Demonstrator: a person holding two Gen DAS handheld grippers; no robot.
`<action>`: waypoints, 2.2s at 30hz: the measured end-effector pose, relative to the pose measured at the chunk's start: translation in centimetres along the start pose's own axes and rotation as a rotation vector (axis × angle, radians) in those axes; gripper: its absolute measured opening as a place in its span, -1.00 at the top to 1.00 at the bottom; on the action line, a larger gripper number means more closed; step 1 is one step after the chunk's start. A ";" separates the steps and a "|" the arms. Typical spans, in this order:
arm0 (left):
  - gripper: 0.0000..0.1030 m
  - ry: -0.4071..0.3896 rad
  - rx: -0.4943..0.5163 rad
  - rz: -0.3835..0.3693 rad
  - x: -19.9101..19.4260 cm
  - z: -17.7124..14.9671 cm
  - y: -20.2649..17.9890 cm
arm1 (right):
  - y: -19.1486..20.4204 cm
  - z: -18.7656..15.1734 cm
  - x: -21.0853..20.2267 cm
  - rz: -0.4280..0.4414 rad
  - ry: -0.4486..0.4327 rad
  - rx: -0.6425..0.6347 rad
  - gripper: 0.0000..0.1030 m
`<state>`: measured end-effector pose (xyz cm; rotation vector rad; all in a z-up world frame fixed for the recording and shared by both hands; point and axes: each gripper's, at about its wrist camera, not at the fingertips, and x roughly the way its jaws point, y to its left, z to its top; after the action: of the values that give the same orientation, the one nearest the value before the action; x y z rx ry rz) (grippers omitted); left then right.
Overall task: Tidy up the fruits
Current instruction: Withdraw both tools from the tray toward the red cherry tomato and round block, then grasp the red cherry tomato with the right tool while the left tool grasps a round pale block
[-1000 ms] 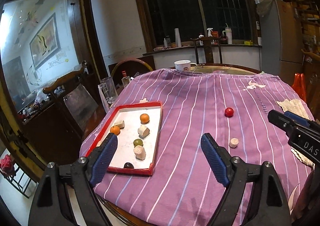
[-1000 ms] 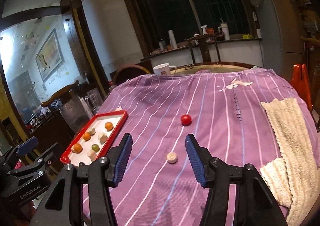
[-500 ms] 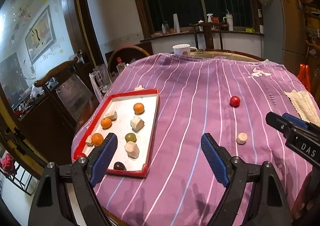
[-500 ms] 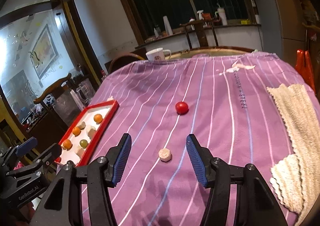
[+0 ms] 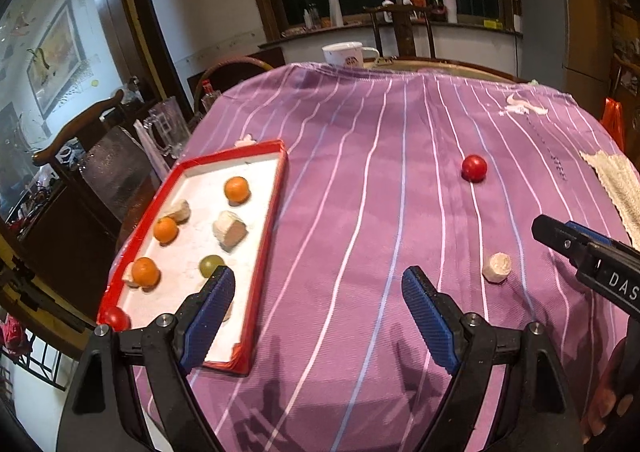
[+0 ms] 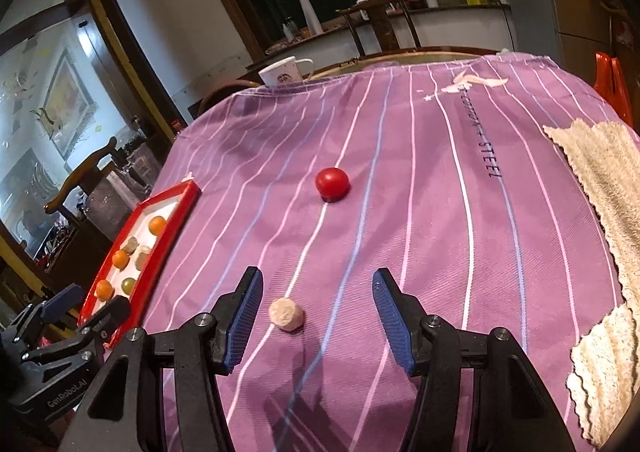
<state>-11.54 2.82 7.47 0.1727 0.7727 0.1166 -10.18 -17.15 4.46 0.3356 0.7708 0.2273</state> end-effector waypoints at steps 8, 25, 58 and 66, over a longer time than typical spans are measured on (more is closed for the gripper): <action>-0.65 0.039 -0.009 -0.045 1.7 0.1 -0.1 | -0.6 0.0 1.1 0.001 0.048 0.014 -0.21; -0.65 0.091 -0.101 -0.166 4.3 -0.2 1.0 | 0.3 5.8 5.0 -0.122 0.155 -0.132 -0.20; -0.65 0.123 -0.012 -0.372 4.8 -0.2 -4.2 | -4.7 2.7 3.8 -0.137 0.194 -0.154 0.31; -0.25 0.131 0.070 -0.450 5.6 0.2 -7.8 | -5.0 2.0 3.1 -0.129 0.181 -0.166 0.30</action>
<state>-7.05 -3.92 2.27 0.0543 0.9290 -0.3282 -6.17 -21.17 1.90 0.1083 0.9421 0.2002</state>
